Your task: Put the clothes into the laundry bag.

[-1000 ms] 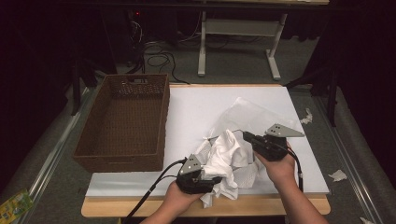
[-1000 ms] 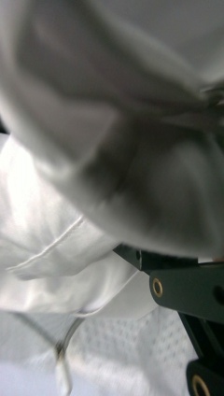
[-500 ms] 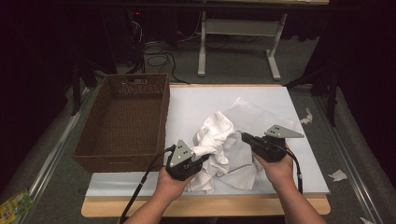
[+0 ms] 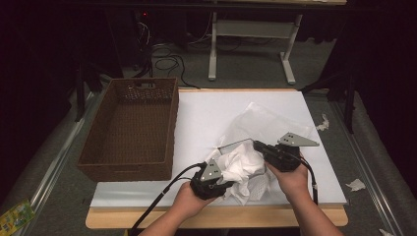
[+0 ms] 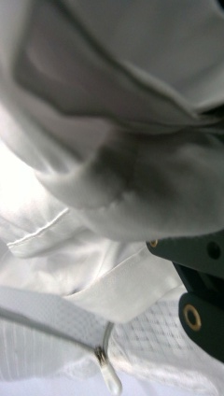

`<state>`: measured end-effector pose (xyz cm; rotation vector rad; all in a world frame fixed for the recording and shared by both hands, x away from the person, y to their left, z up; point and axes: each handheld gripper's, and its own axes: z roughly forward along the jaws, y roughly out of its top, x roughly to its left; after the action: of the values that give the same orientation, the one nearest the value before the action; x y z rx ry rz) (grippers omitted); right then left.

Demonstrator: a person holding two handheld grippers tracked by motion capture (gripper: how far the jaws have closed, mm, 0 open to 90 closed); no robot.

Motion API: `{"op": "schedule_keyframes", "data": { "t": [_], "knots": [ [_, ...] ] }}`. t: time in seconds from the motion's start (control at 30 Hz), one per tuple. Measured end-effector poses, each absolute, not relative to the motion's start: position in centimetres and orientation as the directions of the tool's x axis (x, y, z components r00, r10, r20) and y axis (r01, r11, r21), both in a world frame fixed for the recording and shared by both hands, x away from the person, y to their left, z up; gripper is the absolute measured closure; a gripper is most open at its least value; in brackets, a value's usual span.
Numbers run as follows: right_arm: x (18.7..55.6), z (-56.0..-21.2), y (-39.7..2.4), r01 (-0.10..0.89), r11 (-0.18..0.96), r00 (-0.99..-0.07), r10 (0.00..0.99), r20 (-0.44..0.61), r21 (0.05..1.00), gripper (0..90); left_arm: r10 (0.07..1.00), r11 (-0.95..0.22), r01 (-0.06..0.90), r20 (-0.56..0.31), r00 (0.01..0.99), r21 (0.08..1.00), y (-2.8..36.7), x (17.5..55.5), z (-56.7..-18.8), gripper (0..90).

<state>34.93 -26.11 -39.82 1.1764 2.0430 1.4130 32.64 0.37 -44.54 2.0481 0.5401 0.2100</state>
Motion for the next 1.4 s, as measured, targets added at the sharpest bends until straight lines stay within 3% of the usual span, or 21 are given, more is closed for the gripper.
{"op": "schedule_keyframes", "data": {
  "t": [0.2, 0.43, 0.7, 0.9, 0.93, 1.03, 1.17, 1.23, 1.4],
  "knots": [
    [34.7, -39.7, -26.1, 0.405, 0.141, -0.579, 0.804, 0.134, 0.903, 89.3, 0.611, -0.225, 0.398, -0.19, 0.769, 0.889, 1.5, 34.0, -44.3, 62.2],
    [34.6, -39.8, -25.9, 0.405, 0.14, -0.582, 0.802, 0.137, 0.903, 89.3, 0.627, -0.159, 0.368, -0.194, 0.755, 0.916, 0.9, 34.0, -43.3, 50.9],
    [34.4, -39.9, -26.1, 0.405, 0.141, -0.578, 0.805, 0.134, 0.903, 89.3, 0.634, -0.177, 0.328, -0.148, 0.759, 0.928, 2.1, 33.0, -43.7, 34.2],
    [34.3, -39.9, -26.3, 0.402, 0.147, -0.581, 0.804, 0.128, 0.904, 89.3, 0.606, -0.14, 0.318, -0.173, 0.777, 0.938, 2.4, 32.8, -42.8, 31.0],
    [34.3, -39.9, -26.3, 0.401, 0.147, -0.581, 0.804, 0.127, 0.904, 89.3, 0.596, -0.141, 0.309, -0.169, 0.785, 0.941, 2.4, 32.6, -42.7, 33.4],
    [34.3, -40.0, -26.5, 0.401, 0.148, -0.581, 0.804, 0.126, 0.904, 89.3, 0.575, -0.14, 0.276, -0.149, 0.804, 0.951, 2.4, 32.2, -42.5, 54.6],
    [34.5, -40.2, -26.6, 0.409, 0.159, -0.585, 0.802, 0.124, 0.899, 89.3, 0.57, -0.16, 0.295, -0.156, 0.807, 0.942, 2.0, 32.3, -42.6, 73.8],
    [34.5, -40.1, -26.6, 0.41, 0.156, -0.583, 0.802, 0.127, 0.899, 89.3, 0.572, -0.164, 0.294, -0.152, 0.806, 0.942, 1.9, 32.4, -42.6, 78.8],
    [34.4, -40.1, -26.6, 0.406, 0.158, -0.584, 0.803, 0.123, 0.9, 89.3, 0.581, -0.164, 0.262, -0.122, 0.805, 0.951, 1.2, 32.2, -41.5, 81.4]
  ]
}}
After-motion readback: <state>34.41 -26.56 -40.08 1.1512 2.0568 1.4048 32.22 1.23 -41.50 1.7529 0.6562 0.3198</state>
